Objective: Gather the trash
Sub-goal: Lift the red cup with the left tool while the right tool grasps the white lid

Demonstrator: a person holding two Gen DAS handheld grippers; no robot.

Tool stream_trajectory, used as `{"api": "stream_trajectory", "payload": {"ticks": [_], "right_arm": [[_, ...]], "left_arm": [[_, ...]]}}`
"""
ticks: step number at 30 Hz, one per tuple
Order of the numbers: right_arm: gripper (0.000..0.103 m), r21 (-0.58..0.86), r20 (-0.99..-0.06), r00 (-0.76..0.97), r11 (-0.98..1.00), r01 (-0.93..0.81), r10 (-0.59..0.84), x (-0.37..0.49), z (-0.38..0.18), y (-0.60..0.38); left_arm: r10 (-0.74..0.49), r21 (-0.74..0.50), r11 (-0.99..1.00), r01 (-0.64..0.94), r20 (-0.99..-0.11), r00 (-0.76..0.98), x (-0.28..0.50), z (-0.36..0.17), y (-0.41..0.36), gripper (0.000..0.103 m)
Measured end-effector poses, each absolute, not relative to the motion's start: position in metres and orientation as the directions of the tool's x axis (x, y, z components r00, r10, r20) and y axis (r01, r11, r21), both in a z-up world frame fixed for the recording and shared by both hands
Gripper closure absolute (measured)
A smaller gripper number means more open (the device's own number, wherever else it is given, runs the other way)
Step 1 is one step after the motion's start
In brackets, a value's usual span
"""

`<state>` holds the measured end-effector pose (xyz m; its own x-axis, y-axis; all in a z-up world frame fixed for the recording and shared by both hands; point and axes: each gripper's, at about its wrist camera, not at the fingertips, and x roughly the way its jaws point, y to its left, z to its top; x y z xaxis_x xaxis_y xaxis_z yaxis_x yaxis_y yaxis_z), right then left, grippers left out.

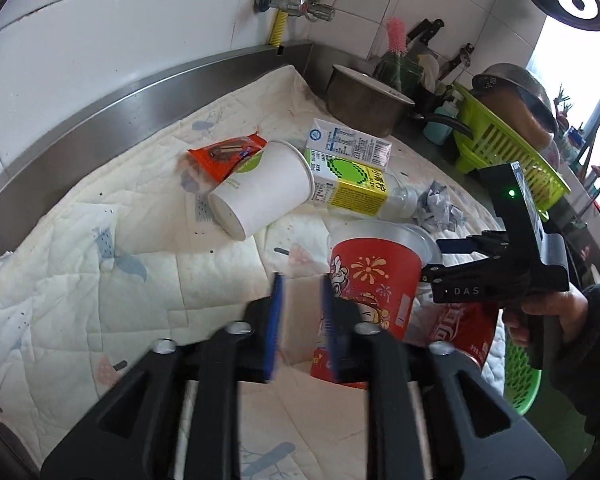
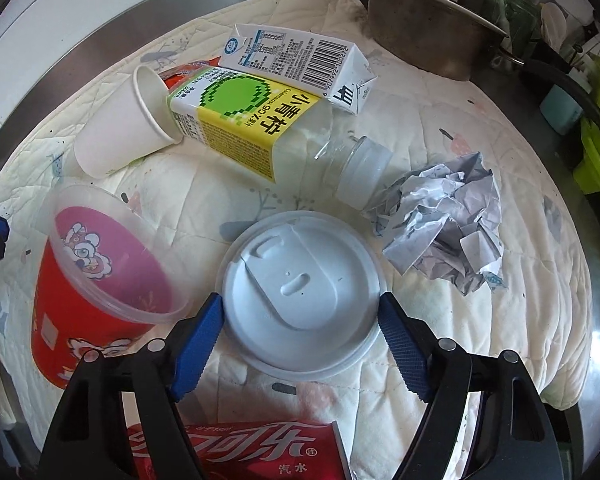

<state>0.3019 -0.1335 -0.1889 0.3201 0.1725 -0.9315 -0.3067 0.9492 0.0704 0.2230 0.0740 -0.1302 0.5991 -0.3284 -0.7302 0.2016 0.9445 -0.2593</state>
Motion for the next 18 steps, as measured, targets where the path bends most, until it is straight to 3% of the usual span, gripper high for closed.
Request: {"api": "stream_trajectory", "payload": {"ticks": [1, 4, 6, 18], "right_arm": [[0.028, 0.071, -0.931, 0.322, 0.948, -0.309, 0.175, 0.300, -0.189, -0.134], [0.028, 0.082, -0.926, 0.329, 0.950, -0.302, 0.185, 0.298, -0.187, -0.136], [0.028, 0.085, -0.924, 0.332, 0.949, -0.303, 0.189, 0.296, -0.185, -0.139], [0.028, 0.148, -0.853, 0.450, 0.949, -0.277, 0.264, 0.268, -0.124, -0.176]], "left_arm": [[-0.326, -0.257, 0.945, 0.200, -0.730, 0.600, 0.222, -0.130, 0.072, 0.051], [-0.366, -0.272, 0.930, 0.246, -0.719, 0.590, 0.220, -0.127, 0.062, 0.045], [-0.375, -0.264, 0.926, 0.269, -0.728, 0.575, 0.221, -0.129, 0.053, 0.035], [-0.372, -0.234, 0.916, 0.325, -0.799, 0.472, 0.243, -0.164, 0.012, 0.030]]}}
